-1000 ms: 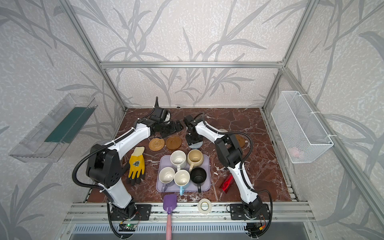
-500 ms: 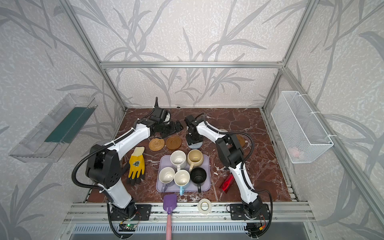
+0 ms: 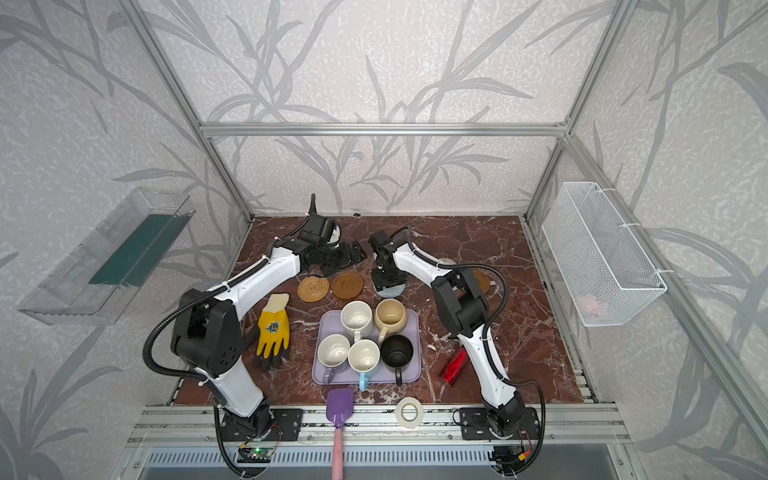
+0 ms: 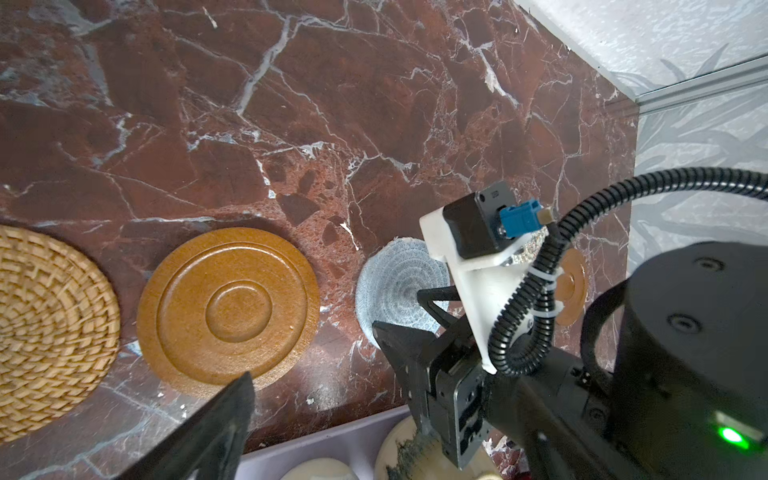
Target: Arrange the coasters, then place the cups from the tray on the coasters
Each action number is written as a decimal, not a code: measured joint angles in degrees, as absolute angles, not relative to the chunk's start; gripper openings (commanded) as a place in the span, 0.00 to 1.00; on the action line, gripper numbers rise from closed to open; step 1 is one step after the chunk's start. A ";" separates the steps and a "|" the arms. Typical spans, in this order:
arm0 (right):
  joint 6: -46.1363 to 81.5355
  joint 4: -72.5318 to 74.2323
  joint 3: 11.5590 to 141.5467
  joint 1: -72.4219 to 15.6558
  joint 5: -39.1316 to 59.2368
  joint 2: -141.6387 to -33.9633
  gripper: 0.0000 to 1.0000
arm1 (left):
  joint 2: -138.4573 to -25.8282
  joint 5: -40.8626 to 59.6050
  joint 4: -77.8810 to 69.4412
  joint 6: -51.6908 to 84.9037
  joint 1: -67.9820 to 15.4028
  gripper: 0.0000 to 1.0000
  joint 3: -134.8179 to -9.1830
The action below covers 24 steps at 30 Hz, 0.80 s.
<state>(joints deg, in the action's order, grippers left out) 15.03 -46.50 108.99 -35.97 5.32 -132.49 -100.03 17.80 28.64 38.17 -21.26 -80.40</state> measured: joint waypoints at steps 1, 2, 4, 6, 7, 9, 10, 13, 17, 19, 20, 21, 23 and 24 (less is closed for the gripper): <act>14.98 -46.54 108.99 -36.01 5.23 -132.49 0.59 | -100.03 17.91 28.64 38.17 -21.26 0.99 -80.40; 14.94 -46.54 108.99 -36.03 5.19 -132.49 0.59 | -100.03 18.00 28.64 38.17 -21.26 0.99 -80.40; 14.79 -46.57 108.99 -36.10 5.10 -132.49 0.59 | -100.03 18.20 28.62 38.17 -21.26 0.99 -80.40; 14.81 -46.54 108.99 -36.12 4.95 -132.42 0.60 | -100.03 18.35 28.62 38.17 -21.26 0.99 -80.40; 14.83 -46.54 108.99 -36.12 4.93 -132.38 0.60 | -100.03 18.37 28.62 38.17 -21.26 0.99 -80.40; 14.83 -46.50 108.99 -36.12 4.84 -132.11 0.60 | -100.03 18.44 28.62 38.17 -21.26 0.99 -80.40; 14.81 -46.48 108.99 -36.12 4.75 -131.87 0.60 | -100.03 18.46 28.62 38.17 -21.26 0.99 -80.40; 14.76 -46.48 108.99 -36.16 4.45 -130.87 0.61 | -99.98 18.52 28.62 38.17 -21.26 0.99 -80.40; 14.76 -46.50 108.99 -36.16 4.16 -129.40 0.68 | -99.55 18.55 28.62 38.17 -21.26 0.99 -80.38; 14.68 -46.19 108.57 -36.23 3.92 -128.44 0.84 | -99.04 18.57 28.45 38.15 -21.26 0.99 -80.12; 14.85 -45.91 107.98 -36.27 3.84 -127.63 0.89 | -98.65 18.57 28.34 38.15 -21.26 0.99 -79.83; 14.81 -45.71 107.18 -36.32 3.57 -126.61 0.97 | -98.17 18.57 28.23 38.17 -21.26 0.99 -79.53; 14.94 -45.69 106.04 -36.34 2.94 -124.62 0.99 | -97.06 18.61 28.25 38.20 -21.26 0.99 -79.05; 15.00 -45.60 105.47 -36.34 2.37 -123.48 0.99 | -96.51 18.70 28.25 38.22 -21.26 0.99 -79.00</act>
<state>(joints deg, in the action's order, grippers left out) 15.00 -45.60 105.47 -36.34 2.37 -123.48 -96.51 18.70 28.25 38.22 -21.26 -79.00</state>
